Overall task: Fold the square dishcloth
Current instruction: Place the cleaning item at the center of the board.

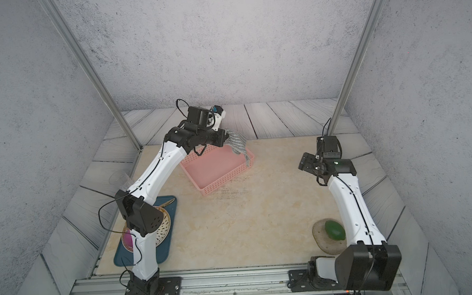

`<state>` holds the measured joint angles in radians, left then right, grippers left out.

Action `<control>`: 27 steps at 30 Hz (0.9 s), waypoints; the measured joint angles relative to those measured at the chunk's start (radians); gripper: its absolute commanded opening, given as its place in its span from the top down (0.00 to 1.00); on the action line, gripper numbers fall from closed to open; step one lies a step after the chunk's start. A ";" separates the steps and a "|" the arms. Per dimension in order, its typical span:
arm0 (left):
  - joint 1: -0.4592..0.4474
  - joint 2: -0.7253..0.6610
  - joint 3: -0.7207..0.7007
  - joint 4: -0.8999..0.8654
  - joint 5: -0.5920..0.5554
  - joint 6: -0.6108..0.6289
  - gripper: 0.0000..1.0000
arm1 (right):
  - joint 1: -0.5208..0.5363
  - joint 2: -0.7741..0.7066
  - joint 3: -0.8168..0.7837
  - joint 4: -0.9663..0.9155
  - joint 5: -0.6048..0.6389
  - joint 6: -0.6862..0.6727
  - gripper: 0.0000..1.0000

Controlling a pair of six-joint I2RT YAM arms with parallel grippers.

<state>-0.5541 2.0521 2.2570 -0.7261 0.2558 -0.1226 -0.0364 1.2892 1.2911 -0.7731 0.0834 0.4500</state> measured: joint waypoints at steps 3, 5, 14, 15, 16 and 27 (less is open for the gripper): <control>-0.058 0.000 -0.003 0.003 0.013 -0.010 1.00 | 0.000 -0.002 0.000 -0.024 0.032 0.009 0.12; -0.091 0.000 -0.023 0.021 0.023 -0.015 1.00 | 0.000 -0.002 0.000 -0.038 0.050 0.014 0.13; -0.209 -0.064 -0.484 0.187 0.025 -0.096 0.95 | 0.000 0.000 -0.064 -0.092 0.076 0.027 0.19; -0.219 -0.075 -0.549 0.204 0.022 -0.109 0.93 | 0.000 0.000 -0.080 -0.094 0.072 0.027 0.20; -0.227 -0.084 -0.604 0.219 0.020 -0.124 0.91 | 0.000 0.000 -0.102 -0.095 0.064 0.029 0.21; -0.251 -0.158 -0.933 0.352 0.001 -0.232 0.19 | 0.031 0.000 -0.420 -0.029 -0.081 0.063 0.30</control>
<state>-0.8055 1.8942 1.3239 -0.3744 0.2565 -0.3542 -0.0055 1.2888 0.8707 -0.8021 0.0025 0.5125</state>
